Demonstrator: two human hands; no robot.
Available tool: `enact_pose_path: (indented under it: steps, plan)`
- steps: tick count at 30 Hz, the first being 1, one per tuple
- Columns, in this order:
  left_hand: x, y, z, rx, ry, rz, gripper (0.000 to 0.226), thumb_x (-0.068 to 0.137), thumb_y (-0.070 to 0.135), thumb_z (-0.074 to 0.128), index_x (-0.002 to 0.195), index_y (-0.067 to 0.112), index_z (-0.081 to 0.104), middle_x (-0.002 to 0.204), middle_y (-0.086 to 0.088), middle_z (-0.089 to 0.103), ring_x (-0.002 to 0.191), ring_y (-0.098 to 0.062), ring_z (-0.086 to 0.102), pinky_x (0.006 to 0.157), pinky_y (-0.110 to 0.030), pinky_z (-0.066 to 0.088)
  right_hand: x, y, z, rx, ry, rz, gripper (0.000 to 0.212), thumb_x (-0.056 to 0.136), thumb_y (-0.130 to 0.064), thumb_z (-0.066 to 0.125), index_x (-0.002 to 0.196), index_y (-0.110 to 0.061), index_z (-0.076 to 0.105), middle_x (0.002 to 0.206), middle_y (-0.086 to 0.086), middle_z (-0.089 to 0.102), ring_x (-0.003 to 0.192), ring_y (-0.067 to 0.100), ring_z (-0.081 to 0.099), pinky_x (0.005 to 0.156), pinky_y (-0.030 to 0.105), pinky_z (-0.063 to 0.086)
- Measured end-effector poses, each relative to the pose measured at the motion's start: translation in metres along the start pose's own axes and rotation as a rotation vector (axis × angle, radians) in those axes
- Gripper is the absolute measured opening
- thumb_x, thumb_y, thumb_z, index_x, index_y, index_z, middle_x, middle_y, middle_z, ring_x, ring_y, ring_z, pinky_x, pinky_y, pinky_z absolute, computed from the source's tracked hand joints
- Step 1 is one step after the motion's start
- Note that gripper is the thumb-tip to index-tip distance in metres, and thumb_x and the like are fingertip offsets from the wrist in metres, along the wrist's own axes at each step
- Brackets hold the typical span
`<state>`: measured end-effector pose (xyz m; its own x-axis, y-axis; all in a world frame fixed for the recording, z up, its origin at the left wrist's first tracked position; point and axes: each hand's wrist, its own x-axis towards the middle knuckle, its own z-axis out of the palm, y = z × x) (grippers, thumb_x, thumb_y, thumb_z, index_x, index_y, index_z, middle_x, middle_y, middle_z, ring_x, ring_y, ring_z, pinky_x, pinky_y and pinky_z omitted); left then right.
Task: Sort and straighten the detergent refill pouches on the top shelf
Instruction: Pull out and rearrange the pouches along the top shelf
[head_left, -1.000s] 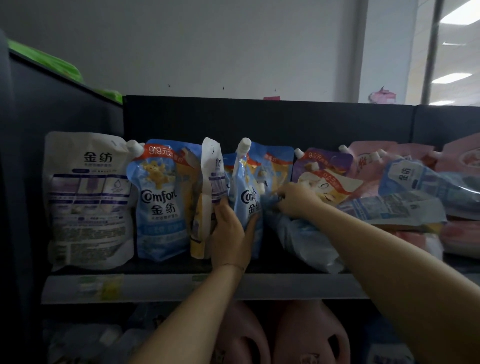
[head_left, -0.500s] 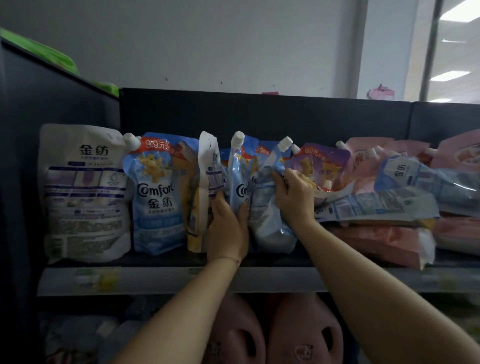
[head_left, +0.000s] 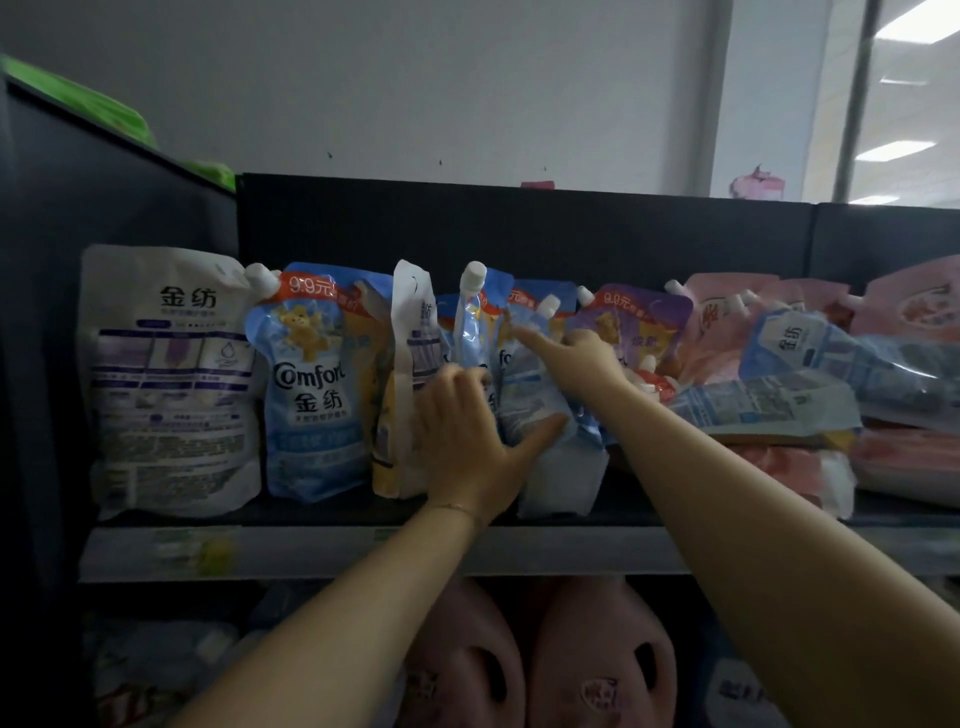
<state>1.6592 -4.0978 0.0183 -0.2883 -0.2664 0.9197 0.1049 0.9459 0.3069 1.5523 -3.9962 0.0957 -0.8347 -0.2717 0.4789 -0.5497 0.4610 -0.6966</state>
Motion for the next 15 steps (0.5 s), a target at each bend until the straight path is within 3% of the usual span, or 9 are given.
enact_pose_path:
  steps: [2, 4, 8, 10, 11, 13, 15]
  plan:
    - [0.005, 0.009, -0.001, -0.043, -0.091, 0.088, 0.059, 0.073, 0.079, 0.046, 0.077, 0.020, 0.046, 0.079, 0.006, 0.044, 0.075, -0.012, 0.040, 0.065, -0.027, 0.035, 0.001, -0.002, 0.007, -0.120, 0.005, -0.030, 0.050, 0.090, -0.064, 0.044, 0.075, -0.017, 0.053, 0.074, 0.001, 0.057, 0.074, 0.020, 0.058, 0.055, 0.029, 0.038]
    - [0.005, 0.016, -0.004, -0.122, -0.215, 0.093, 0.055, 0.075, 0.074, 0.052, 0.065, 0.022, 0.040, 0.064, 0.010, 0.038, 0.061, -0.009, 0.038, 0.055, -0.026, 0.031, -0.002, 0.001, 0.013, -0.141, 0.067, -0.065, 0.047, 0.098, -0.049, 0.039, 0.068, -0.015, 0.051, 0.071, 0.004, 0.056, 0.072, 0.022, 0.055, 0.055, 0.029, 0.032]
    - [0.007, 0.022, -0.011, -0.412, -0.529, -0.167, 0.054, 0.063, 0.064, 0.076, 0.067, 0.021, 0.043, 0.062, 0.008, 0.046, 0.055, -0.007, 0.042, 0.053, -0.022, 0.033, -0.015, -0.009, -0.002, -0.065, 0.249, -0.150, 0.032, 0.101, -0.023, 0.038, 0.080, -0.010, 0.057, 0.072, 0.001, 0.053, 0.064, 0.014, 0.049, 0.058, 0.026, 0.037]
    - [0.011, 0.027, -0.014, -0.406, -0.627, -0.187, 0.056, 0.058, 0.060, 0.082, 0.071, 0.022, 0.043, 0.067, 0.009, 0.049, 0.059, -0.005, 0.044, 0.054, -0.020, 0.036, -0.012, -0.038, -0.026, -0.057, 0.423, -0.152, 0.033, 0.104, -0.017, 0.033, 0.087, -0.004, 0.058, 0.074, -0.001, 0.046, 0.062, 0.010, 0.041, 0.054, 0.016, 0.030]
    - [0.013, 0.030, -0.015, -0.380, -0.653, -0.179, 0.057, 0.058, 0.057, 0.083, 0.072, 0.021, 0.042, 0.067, 0.008, 0.047, 0.058, -0.006, 0.043, 0.055, -0.021, 0.036, -0.008, -0.060, -0.041, -0.033, 0.467, -0.188, 0.038, 0.104, -0.017, 0.032, 0.078, -0.003, 0.055, 0.070, 0.000, 0.046, 0.060, 0.011, 0.041, 0.051, 0.016, 0.030]
    - [0.015, 0.035, -0.018, -0.328, -0.697, -0.198, 0.057, 0.061, 0.054, 0.083, 0.073, 0.020, 0.040, 0.067, 0.005, 0.046, 0.058, -0.009, 0.041, 0.054, -0.022, 0.036, 0.004, -0.102, -0.067, 0.139, 0.426, -0.252, 0.043, 0.102, -0.017, 0.034, 0.061, -0.011, 0.043, 0.060, -0.001, 0.042, 0.051, 0.011, 0.040, 0.040, 0.013, 0.030]
    - [0.016, 0.037, -0.022, -0.312, -0.728, -0.246, 0.056, 0.063, 0.052, 0.084, 0.074, 0.019, 0.040, 0.069, 0.004, 0.046, 0.060, -0.011, 0.042, 0.053, -0.023, 0.035, 0.014, -0.128, -0.078, 0.140, 0.338, -0.210, 0.036, 0.100, -0.018, 0.038, 0.063, -0.016, 0.040, 0.063, -0.002, 0.042, 0.054, 0.012, 0.042, 0.032, 0.014, 0.033]
